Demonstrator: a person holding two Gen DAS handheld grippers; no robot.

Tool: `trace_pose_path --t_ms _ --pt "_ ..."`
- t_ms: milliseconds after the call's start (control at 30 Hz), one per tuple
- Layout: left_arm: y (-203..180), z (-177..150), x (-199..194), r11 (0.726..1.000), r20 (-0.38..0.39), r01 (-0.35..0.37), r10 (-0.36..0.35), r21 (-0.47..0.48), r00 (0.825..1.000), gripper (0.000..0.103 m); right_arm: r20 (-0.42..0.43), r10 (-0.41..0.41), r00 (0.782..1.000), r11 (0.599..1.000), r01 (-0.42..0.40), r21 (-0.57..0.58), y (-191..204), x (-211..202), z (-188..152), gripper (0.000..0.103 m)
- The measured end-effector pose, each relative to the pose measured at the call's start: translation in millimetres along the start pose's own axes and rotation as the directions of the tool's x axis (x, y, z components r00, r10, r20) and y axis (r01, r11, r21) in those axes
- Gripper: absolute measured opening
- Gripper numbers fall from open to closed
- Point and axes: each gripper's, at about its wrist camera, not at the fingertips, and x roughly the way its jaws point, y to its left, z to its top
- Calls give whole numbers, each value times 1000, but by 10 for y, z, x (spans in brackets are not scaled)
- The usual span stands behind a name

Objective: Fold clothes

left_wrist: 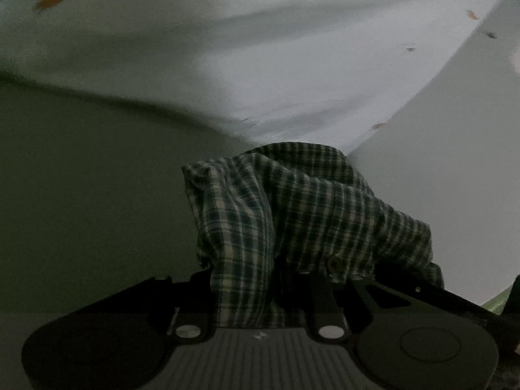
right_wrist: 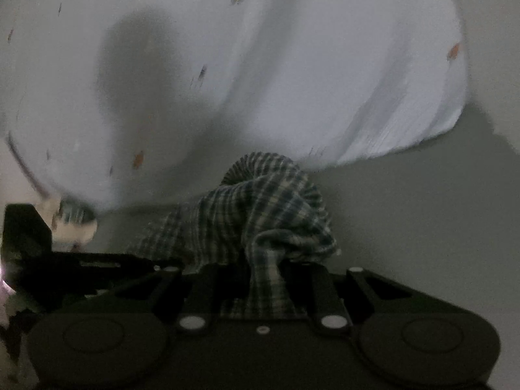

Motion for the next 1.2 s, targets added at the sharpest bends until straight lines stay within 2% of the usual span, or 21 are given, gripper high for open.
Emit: trace_pose_path --t_ms 133,200,333,500,600,700,767,800,867,900,967,1000,1033,1067,1100,1200 --pt "-395 269 211 995 43 99 -99 9 994 21 116 -55 992 998 52 31 -264 -264 293 16" --pt "-661 418 433 990 46 132 -135 51 990 21 168 -90 982 996 86 29 -458 -360 432 16" --pt "-1262 707 972 979 54 124 -134 161 990 21 244 -114 963 991 93 94 -979 -444 672 16" --pt "-1936 1096 1878 965 7 93 -98 246 995 20 262 -173 949 965 110 239 -1764 -303 1010 16" --pt "-2304 1321 2525 946 -42 84 -75 313 996 20 295 -196 935 917 68 393 -2321 -189 1107 16" --pt "-2613 1392 3247 919 -107 58 -17 390 994 20 286 -227 931 853 48 519 -2874 21 1096 16" --pt "-2836 1308 3805 877 -114 21 39 479 993 20 234 -290 928 812 109 574 -3217 191 1088 17" --pt "-2948 1266 4084 853 -116 3 67 522 991 24 201 -326 924 790 149 594 -3382 277 1086 19" --pt "-3171 1182 4642 796 -115 -29 123 604 986 35 136 -425 895 757 269 595 -3682 439 1049 28" --pt "-3283 1140 4921 764 -112 -44 151 643 982 44 93 -488 868 733 349 584 -3822 530 1014 37" --pt "-3410 1012 5354 681 -73 -97 216 726 974 49 1 -592 806 684 502 529 -4071 708 947 40" --pt "-3435 945 5512 640 -48 -122 241 759 969 51 -24 -624 781 674 554 489 -4144 756 927 41" --pt "-3430 907 5607 621 -37 -125 242 774 970 53 -46 -654 755 662 601 447 -4212 800 909 45" --pt "-3411 869 5677 607 -27 -128 240 785 970 61 -42 -675 737 663 631 403 -4212 807 916 49" --pt "-3350 837 5679 606 -21 -128 234 785 972 67 -33 -694 719 664 657 358 -4205 809 926 54" --pt "-3090 785 5713 611 37 -190 254 768 967 72 80 -739 669 667 710 226 -4056 789 936 51"
